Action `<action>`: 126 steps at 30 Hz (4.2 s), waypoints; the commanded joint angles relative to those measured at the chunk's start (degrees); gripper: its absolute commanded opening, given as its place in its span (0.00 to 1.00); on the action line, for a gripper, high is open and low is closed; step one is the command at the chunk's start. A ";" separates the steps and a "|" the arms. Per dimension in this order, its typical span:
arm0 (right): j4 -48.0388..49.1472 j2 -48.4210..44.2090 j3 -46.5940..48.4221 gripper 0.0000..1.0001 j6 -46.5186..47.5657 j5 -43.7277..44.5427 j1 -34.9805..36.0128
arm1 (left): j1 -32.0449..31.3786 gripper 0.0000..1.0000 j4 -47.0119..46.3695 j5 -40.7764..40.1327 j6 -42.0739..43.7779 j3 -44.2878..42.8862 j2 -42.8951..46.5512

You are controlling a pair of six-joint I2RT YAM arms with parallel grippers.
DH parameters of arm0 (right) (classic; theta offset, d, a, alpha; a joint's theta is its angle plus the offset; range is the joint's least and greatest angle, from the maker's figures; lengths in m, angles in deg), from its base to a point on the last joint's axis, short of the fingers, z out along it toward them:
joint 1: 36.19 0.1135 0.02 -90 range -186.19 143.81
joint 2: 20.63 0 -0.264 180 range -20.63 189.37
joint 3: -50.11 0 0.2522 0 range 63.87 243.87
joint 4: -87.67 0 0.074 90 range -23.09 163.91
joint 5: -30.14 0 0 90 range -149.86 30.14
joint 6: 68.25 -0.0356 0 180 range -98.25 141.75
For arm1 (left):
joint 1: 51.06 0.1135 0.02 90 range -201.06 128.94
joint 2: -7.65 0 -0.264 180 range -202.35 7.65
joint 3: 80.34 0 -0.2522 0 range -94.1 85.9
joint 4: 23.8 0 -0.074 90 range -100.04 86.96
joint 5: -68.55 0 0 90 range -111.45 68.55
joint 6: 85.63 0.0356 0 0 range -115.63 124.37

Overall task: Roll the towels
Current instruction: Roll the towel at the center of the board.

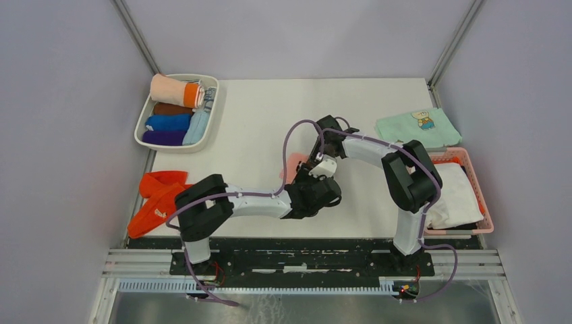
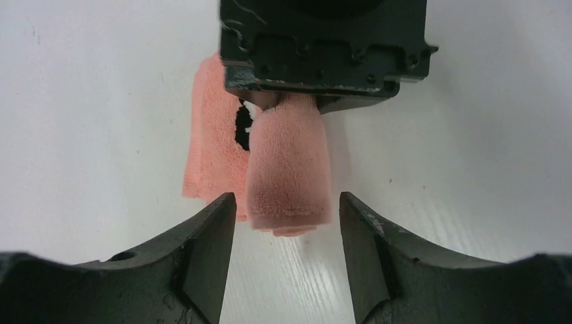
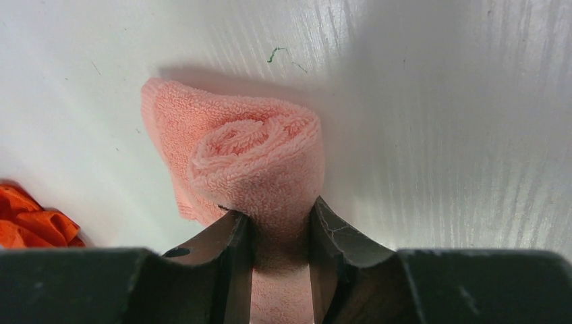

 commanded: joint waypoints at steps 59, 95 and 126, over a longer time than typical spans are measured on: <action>-1.54 -2.16 -5.18 0.31 3.16 -2.60 -4.08 | 24.67 0.56 -6.70 43.92 -20.25 14.74 15.60; -11.97 2.62 1.48 0.30 2.45 -6.54 -1.84 | -3.74 0.67 -9.82 -9.32 23.10 -4.79 -14.37; -10.67 3.46 1.09 0.30 3.19 -7.35 -1.87 | -1.01 0.66 3.10 -11.82 17.90 -8.10 -12.15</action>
